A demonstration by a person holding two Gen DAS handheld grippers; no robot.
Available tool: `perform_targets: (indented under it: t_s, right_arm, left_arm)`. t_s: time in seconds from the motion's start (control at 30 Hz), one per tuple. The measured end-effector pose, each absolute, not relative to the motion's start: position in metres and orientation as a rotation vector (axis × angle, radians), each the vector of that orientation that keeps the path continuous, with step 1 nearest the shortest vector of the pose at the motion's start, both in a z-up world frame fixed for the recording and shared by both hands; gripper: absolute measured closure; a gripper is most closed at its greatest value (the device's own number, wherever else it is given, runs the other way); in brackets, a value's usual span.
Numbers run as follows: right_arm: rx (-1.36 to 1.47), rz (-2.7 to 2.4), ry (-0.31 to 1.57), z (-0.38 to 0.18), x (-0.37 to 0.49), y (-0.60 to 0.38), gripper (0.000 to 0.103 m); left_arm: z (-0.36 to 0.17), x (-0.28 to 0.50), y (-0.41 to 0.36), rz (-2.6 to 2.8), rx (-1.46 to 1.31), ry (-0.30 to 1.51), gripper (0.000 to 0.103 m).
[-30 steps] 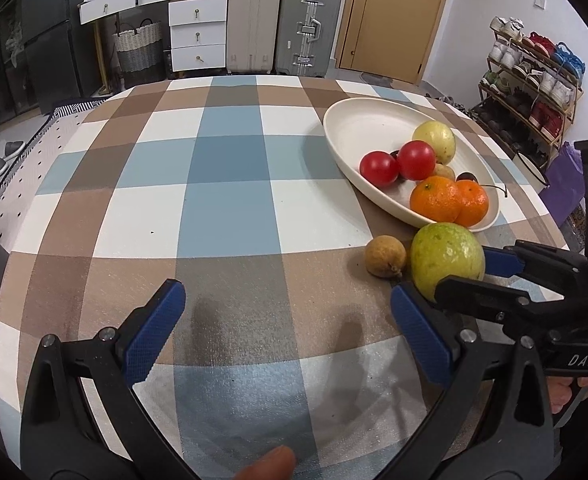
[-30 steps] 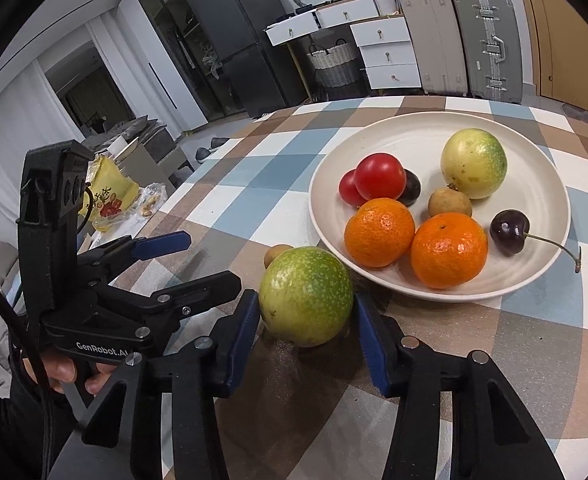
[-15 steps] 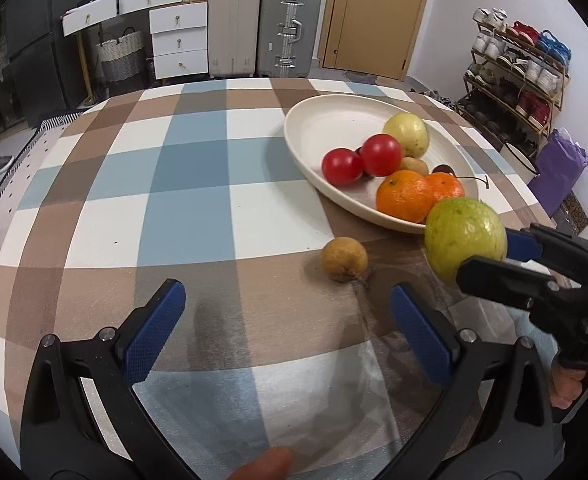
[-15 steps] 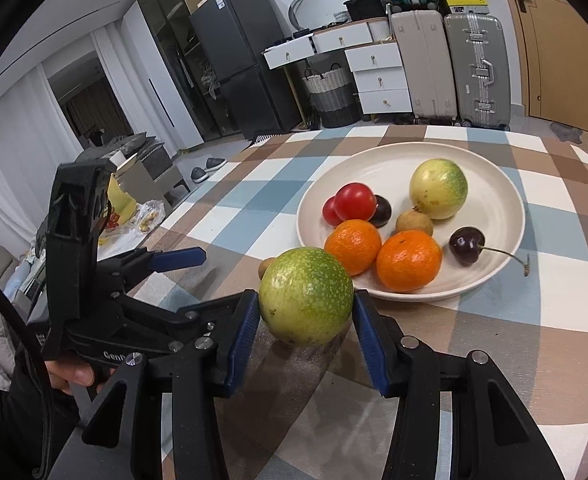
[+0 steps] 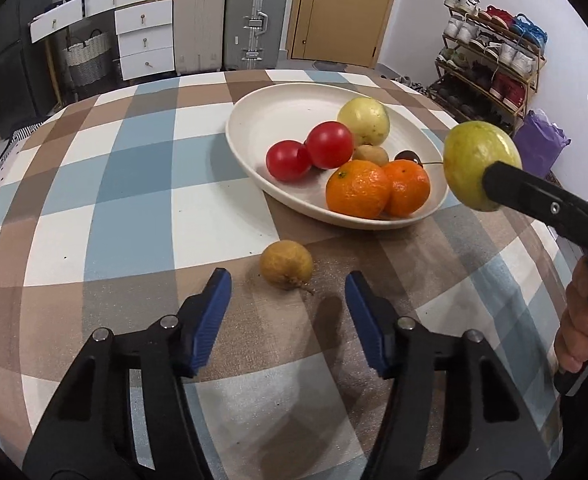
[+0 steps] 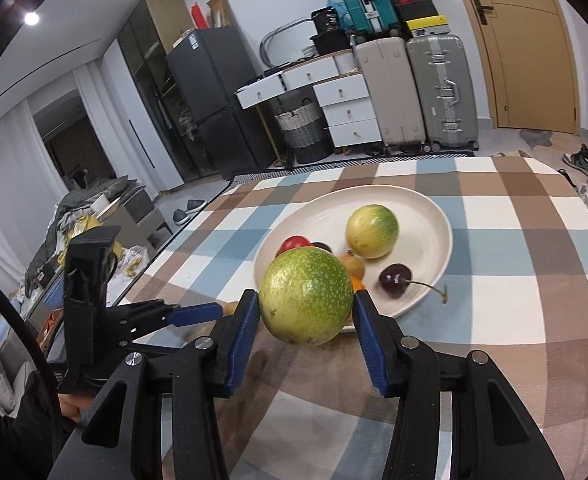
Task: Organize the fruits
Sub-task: 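Lift the passion fruit with the right tool while the left tool grasps the small brown fruit, then carry the brown fruit with the left tool over the plate while the right tool carries the passion fruit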
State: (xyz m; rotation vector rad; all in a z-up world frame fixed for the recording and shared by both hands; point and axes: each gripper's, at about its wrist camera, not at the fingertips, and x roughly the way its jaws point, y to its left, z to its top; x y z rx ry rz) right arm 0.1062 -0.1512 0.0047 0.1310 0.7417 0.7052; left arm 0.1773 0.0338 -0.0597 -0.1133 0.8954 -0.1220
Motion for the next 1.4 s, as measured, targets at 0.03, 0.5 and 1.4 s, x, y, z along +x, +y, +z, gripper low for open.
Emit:
perform_targets:
  t_s: [0.03,0.5,1.4]
  right_arm:
    - [0.134,0.697,0.743,0.004,0.108,-0.153,0.055]
    - [0.167,0.656,0.743,0.0,0.114,-0.161,0.055]
    - [0.166,0.574,0.696,0.037,0.141,-0.189,0.055]
  left_arm:
    - [-0.06,0.178,0.034,-0.121,-0.117,0.894,0.048]
    - [-0.053,0.174,0.032,-0.159,-0.149,0.841,0.078]
    - [0.031,0.17,0.027,-0.125,-0.11,0.673,0.078]
